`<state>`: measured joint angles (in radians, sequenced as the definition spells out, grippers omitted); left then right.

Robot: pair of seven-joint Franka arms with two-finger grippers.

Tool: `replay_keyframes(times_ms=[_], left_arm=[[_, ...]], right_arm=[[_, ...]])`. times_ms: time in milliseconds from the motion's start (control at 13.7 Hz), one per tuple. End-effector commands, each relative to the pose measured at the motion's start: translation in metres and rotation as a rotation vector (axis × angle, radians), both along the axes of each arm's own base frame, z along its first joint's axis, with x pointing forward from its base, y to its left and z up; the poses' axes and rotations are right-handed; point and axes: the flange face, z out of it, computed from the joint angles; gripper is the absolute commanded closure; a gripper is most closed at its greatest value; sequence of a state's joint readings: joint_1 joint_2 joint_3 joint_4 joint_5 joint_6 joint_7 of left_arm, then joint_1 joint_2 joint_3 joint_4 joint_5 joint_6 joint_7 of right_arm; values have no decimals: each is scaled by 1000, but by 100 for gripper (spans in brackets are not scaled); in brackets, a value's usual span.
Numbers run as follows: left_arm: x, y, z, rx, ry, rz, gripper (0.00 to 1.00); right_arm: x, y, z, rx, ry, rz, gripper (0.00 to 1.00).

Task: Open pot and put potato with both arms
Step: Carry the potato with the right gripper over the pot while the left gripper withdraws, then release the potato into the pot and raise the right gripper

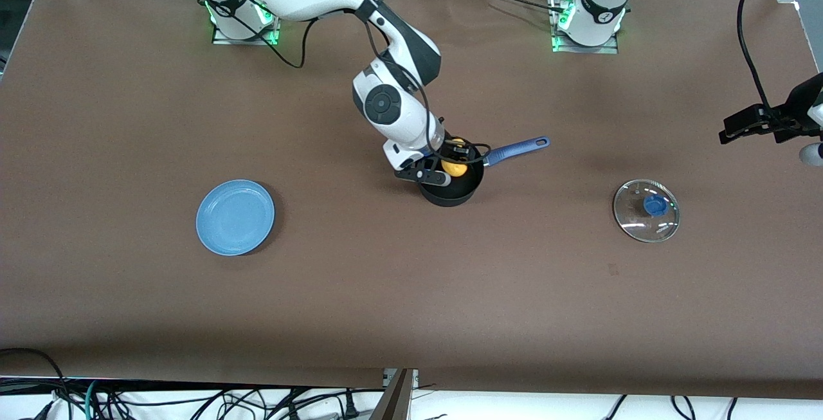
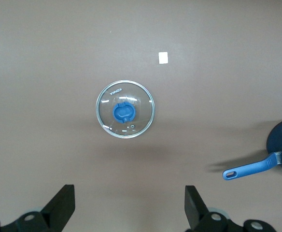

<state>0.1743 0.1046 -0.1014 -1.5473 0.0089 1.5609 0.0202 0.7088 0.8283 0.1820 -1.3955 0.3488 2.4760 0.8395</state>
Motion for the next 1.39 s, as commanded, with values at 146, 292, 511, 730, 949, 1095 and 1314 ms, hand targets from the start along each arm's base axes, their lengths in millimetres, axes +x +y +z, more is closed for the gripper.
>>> replay_keyframes(times_ms=[146,292,511,730,949,1095,1314], left_arm=[[8,-12,-7,17,29,-14,0],[8,-15,-8,17,31,-19,0],[9,-13,-2,18,22,-17,0],[13,-12,-1,16,15,-15,0],[14,-13,1,17,9,-16,0],[14,-14,1,16,9,-19,0],[15,-12,-1,15,14,-15,0]], right_arm=[[23,-11,29,6,-32,-17,0],[49,-43,65,-42,-42,-31,0],[98,-137,122,-183,-24,-50,0],[113,-212,181,-247,-6,-9,0],[107,-297,247,-255,3,69,0],[91,-357,286,-243,20,83,0],[67,-428,325,-296,39,167,0]])
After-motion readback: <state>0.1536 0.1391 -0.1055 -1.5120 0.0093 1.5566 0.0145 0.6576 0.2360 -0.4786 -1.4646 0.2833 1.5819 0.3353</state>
